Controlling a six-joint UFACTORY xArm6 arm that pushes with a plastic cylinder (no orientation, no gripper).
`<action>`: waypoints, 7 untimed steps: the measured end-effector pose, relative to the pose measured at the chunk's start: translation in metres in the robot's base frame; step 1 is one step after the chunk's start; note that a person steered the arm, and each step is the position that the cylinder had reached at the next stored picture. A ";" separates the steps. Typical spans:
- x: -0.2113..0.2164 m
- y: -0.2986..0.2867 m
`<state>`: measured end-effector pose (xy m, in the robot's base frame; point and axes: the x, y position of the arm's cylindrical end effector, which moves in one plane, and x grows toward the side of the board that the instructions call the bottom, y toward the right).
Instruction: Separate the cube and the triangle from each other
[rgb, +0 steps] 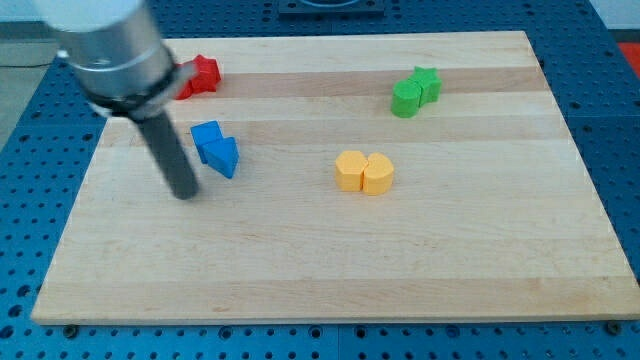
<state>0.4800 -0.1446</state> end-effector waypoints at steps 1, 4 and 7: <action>-0.012 0.081; -0.071 0.049; -0.052 -0.034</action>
<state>0.4279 -0.1787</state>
